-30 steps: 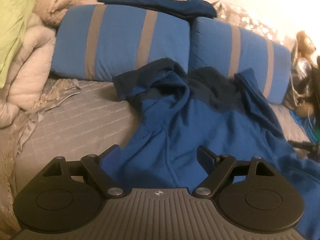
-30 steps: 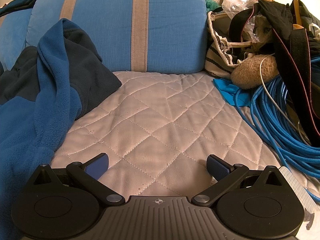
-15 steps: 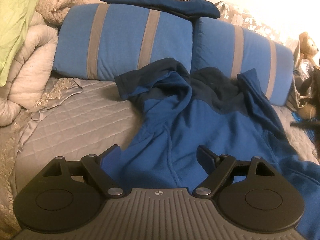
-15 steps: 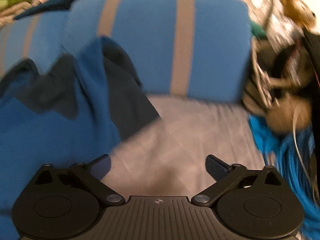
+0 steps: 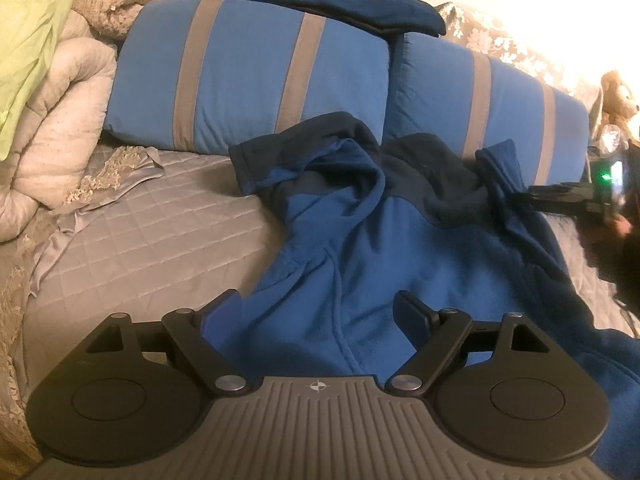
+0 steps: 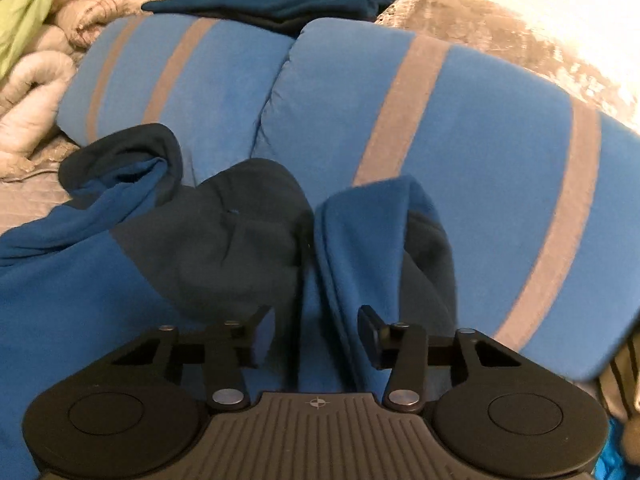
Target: Fold clothes
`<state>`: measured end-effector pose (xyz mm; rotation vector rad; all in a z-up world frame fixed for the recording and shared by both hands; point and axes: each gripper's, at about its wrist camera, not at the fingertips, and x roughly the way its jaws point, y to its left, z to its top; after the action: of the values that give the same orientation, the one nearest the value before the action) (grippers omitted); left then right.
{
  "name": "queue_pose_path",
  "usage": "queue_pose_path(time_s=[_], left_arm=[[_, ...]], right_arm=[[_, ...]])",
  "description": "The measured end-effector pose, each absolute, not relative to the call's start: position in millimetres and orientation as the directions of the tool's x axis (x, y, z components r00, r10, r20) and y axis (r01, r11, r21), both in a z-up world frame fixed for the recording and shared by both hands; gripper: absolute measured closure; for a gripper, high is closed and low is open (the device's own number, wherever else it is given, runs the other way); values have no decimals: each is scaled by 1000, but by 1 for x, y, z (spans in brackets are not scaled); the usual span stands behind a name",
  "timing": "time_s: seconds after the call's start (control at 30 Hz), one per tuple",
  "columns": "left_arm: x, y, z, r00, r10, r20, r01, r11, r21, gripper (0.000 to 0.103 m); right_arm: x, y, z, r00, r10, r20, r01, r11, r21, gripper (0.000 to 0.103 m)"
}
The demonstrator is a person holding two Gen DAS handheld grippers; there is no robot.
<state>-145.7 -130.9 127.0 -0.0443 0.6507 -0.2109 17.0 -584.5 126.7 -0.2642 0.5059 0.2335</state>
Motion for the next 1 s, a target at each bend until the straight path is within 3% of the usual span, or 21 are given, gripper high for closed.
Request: queue_pose_path(time_s=[0.13, 0.17, 0.2, 0.4, 0.73, 1.0], left_arm=[[-143, -129, 126, 771, -216, -599, 180, 976, -121, 20], [-142, -129, 126, 768, -220, -601, 181, 975, -126, 20], [-141, -128, 125, 766, -224, -603, 181, 975, -132, 20], [-140, -127, 125, 763, -236, -602, 184, 972, -147, 20], [-144, -130, 125, 771, -219, -598, 172, 976, -136, 20], [-145, -134, 127, 777, -195, -599, 159, 981, -114, 20]], right_arm=[[45, -572, 121, 869, 52, -492, -193, 951, -241, 72], [52, -571, 119, 864, 22, -503, -177, 948, -263, 85], [57, -571, 118, 860, -4, -511, -165, 945, -284, 92], [36, -577, 136, 865, -58, -498, -141, 926, -352, 95], [-69, -644, 174, 837, -44, -545, -79, 976, -201, 95], [-144, -665, 146, 744, -53, -666, -86, 981, -174, 95]])
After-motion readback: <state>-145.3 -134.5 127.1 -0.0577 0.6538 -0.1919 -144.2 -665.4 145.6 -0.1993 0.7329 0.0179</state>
